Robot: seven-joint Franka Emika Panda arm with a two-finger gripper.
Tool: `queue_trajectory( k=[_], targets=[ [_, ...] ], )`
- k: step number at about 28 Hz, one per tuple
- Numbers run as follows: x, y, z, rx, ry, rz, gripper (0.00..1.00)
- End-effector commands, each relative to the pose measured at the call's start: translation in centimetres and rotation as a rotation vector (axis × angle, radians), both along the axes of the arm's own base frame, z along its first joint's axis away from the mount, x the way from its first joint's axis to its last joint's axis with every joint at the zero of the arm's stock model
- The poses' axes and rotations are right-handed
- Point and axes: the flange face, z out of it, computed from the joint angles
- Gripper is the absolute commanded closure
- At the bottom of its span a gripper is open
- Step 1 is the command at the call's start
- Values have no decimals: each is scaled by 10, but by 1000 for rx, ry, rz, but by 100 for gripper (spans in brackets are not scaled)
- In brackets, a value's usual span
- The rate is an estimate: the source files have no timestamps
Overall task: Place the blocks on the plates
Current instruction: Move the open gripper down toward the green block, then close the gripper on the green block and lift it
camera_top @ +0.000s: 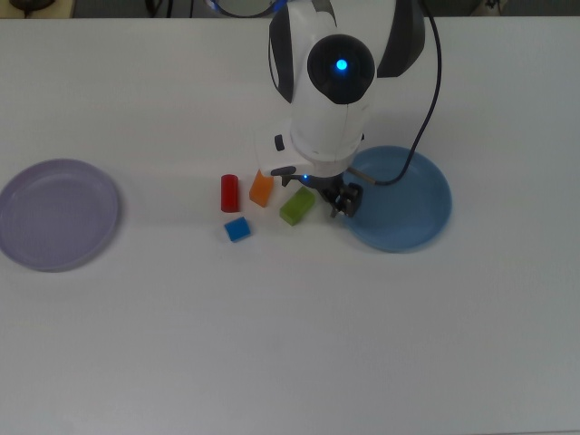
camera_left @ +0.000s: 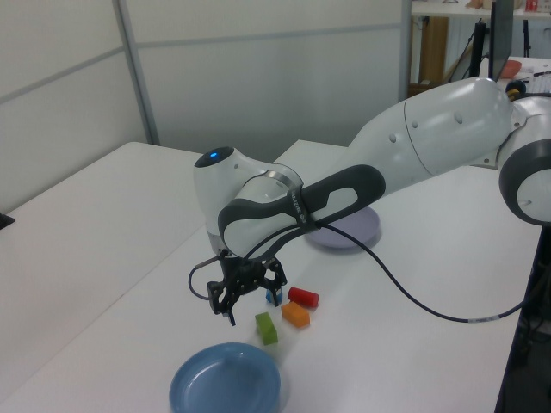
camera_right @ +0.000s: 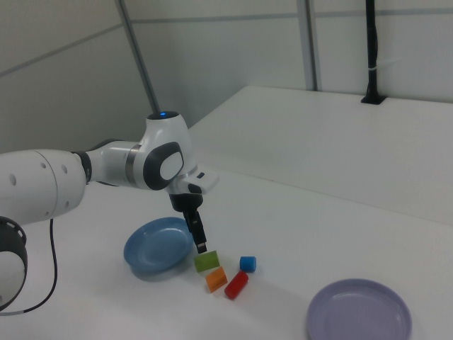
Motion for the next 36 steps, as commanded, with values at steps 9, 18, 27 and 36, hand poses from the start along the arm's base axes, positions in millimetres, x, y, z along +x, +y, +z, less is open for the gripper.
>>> queue_trajectory(
  k=[9,18,27,36],
  targets=[
    [3,-3,-20,2,7,-72,0],
    [6,-12,-46,-10,40,-85,0],
    [8,-23,-51,-11,45,-100,49],
    [12,-24,-49,-2,9,-100,100]
  ],
)
